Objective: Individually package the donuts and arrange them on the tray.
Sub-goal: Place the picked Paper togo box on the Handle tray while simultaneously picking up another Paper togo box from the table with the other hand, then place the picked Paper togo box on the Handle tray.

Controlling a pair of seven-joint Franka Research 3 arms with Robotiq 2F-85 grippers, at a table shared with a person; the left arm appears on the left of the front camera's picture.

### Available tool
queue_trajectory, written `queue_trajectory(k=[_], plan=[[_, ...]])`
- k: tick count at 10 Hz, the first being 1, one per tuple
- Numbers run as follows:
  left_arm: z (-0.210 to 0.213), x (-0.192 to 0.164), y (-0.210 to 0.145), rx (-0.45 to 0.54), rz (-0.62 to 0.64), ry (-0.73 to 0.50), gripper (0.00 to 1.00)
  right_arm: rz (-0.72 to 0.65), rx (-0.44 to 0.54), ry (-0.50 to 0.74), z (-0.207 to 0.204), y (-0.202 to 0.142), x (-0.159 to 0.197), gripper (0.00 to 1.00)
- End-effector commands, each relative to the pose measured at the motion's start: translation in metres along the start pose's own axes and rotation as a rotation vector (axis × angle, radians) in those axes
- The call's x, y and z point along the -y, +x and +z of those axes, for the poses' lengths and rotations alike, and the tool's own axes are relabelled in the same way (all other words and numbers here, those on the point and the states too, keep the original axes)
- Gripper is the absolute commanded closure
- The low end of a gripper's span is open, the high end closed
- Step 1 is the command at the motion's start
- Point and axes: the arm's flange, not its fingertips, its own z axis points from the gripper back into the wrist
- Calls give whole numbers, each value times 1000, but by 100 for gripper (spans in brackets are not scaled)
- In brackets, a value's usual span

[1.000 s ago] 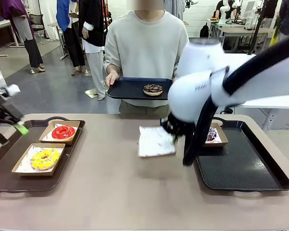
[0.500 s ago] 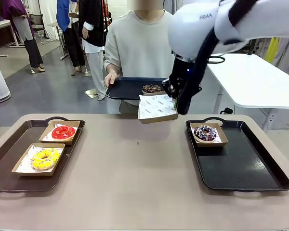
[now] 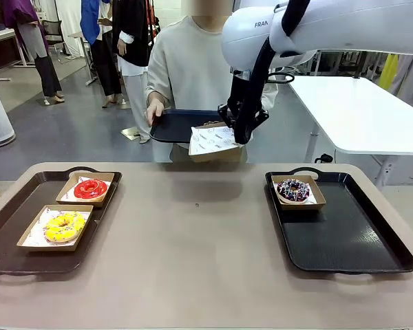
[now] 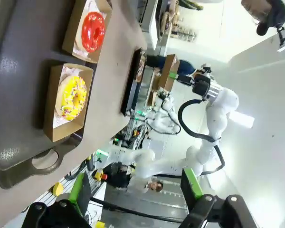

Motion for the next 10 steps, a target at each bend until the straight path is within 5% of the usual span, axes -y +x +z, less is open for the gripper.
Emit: queue_trajectory(k=[1, 5, 6, 10], plan=[[5, 0, -14, 109, -59, -10, 0, -35, 1, -27, -1, 13, -11, 100], [10, 2, -26, 199, -166, 25, 0, -57, -28, 14, -13, 26, -5, 100], [19, 0, -18, 137, -76, 5, 0, -42, -6, 8, -10, 19, -4, 100], [19, 0, -18, 137, -76, 5, 0, -42, -6, 8, -10, 19, -4, 100]])
